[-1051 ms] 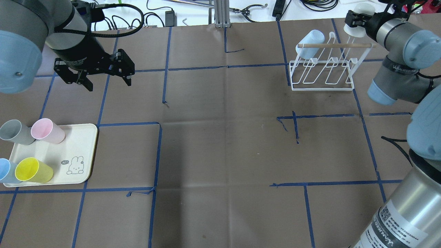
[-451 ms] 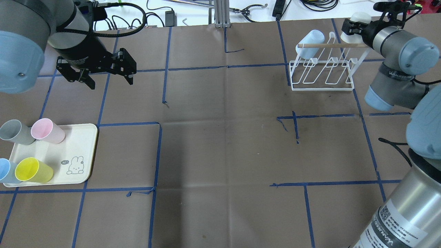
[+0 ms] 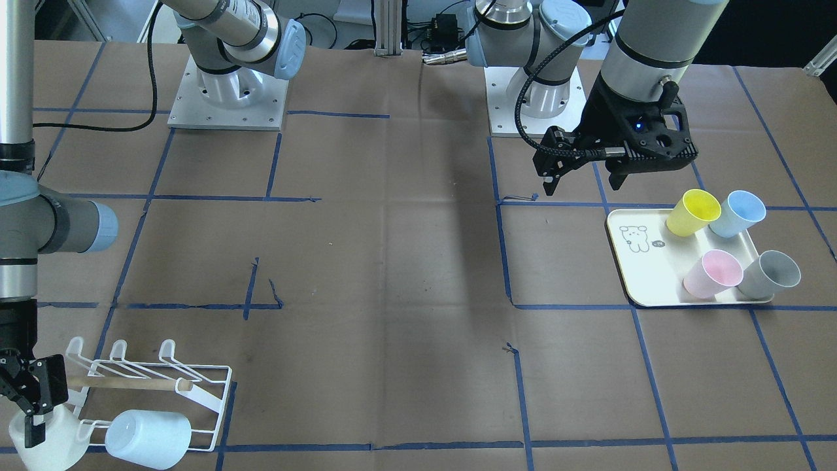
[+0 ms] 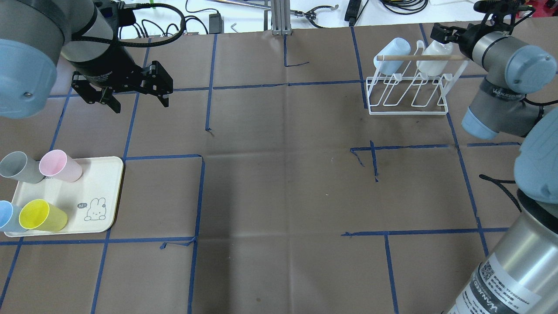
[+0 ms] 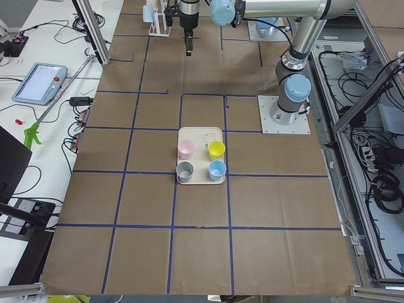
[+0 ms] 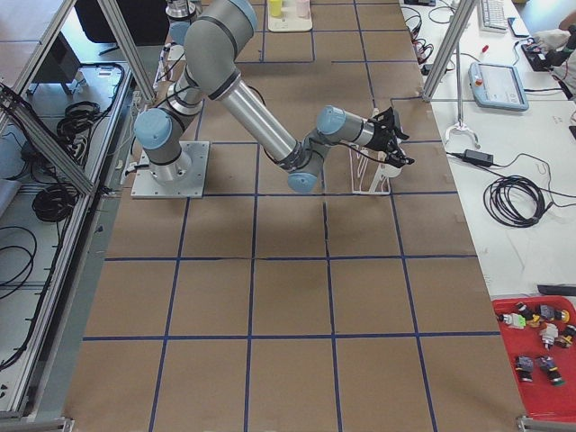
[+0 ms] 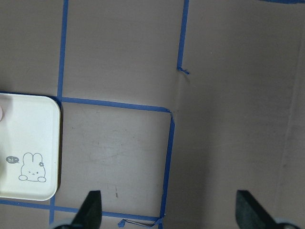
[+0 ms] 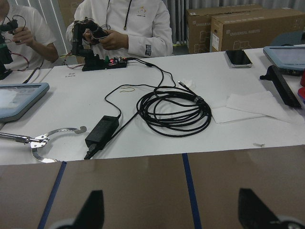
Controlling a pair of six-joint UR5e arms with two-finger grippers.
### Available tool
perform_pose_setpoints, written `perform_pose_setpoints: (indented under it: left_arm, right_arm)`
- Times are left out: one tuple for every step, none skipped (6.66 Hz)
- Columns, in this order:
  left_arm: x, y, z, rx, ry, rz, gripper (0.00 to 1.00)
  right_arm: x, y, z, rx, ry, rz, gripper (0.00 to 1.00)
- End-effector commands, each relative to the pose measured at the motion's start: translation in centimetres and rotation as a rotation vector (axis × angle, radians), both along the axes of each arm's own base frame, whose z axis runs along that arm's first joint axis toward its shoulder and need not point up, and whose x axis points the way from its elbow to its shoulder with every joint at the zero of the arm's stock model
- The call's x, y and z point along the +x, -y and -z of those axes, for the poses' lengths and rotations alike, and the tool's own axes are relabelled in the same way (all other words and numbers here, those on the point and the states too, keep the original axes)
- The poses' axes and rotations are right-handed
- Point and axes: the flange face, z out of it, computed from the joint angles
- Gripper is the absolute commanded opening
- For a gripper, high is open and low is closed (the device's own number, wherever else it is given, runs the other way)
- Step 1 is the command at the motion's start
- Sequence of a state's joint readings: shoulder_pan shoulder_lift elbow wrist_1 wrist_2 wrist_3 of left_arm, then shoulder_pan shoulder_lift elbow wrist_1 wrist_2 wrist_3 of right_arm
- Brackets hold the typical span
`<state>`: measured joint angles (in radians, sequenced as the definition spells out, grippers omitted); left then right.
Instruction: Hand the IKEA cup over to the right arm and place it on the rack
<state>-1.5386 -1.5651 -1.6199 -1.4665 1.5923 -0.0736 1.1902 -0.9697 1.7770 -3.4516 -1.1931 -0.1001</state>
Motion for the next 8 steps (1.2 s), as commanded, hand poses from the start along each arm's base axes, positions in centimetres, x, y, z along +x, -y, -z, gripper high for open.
perform_pose_setpoints:
  left_arm:
    - [0.0,0.0,0.1,0.001,0.000,0.000,1.00]
    - [0.0,0.0,0.1,0.001,0.000,0.001,1.00]
    - [-0.1,0.0,0.0,0.000,0.000,0.003,1.00]
    - [-0.1,0.0,0.0,0.000,0.000,0.003,1.00]
    - [-0.1,0.0,0.0,0.000,0.000,0.003,1.00]
    - [-0.1,0.0,0.1,0.001,0.000,0.003,1.00]
    - [-0.1,-0.1,-0.2,-0.003,0.000,0.003,1.00]
    - [-0.1,-0.1,-0.2,-0.003,0.002,0.003,1.00]
  right_arm:
    - [0.2,0.1,-2.1,0.002,0.000,-0.005,1.00]
    - [0.2,0.3,-3.6,0.043,0.015,-0.007,1.00]
    - [0.5,0.2,-6.0,0.079,0.030,-0.010,1.00]
    - [0.9,-0.2,-8.6,0.147,0.058,-0.014,1.00]
    - [1.4,-0.3,-9.9,0.245,0.092,-0.023,1.00]
    - [3.4,-0.1,-10.9,0.356,0.123,-0.053,1.00]
    - [4.5,-0.3,-13.0,0.459,0.147,-0.050,1.00]
    - [5.9,-0.8,-14.9,0.549,0.150,-0.046,1.00]
